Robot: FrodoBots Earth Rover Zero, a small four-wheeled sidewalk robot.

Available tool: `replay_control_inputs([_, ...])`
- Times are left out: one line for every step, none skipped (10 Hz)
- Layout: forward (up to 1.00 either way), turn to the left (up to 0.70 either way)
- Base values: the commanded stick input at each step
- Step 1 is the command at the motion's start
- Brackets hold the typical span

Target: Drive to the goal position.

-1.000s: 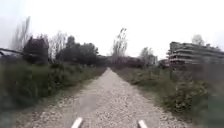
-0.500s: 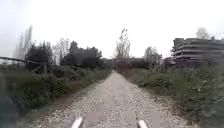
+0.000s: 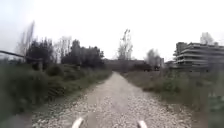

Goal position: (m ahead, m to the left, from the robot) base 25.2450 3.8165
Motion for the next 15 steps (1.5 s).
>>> replay_control_inputs([0.7, -0.01])
replay_control_inputs([0.7, 0.0])
replay_control_inputs([0.7, 0.0])
replay_control_inputs([0.7, 0.0])
replay_control_inputs([0.7, 0.0])
replay_control_inputs([0.7, 0.0])
replay_control_inputs([0.7, 0.0])
replay_control_inputs([0.7, 0.0])
replay_control_inputs([0.7, 0.0])
replay_control_inputs([0.7, 0.0])
replay_control_inputs([0.7, 0.0])
replay_control_inputs([0.7, 0.0])
replay_control_inputs([0.7, 0.0])
replay_control_inputs([0.7, -0.01])
replay_control_inputs([0.7, -0.19])
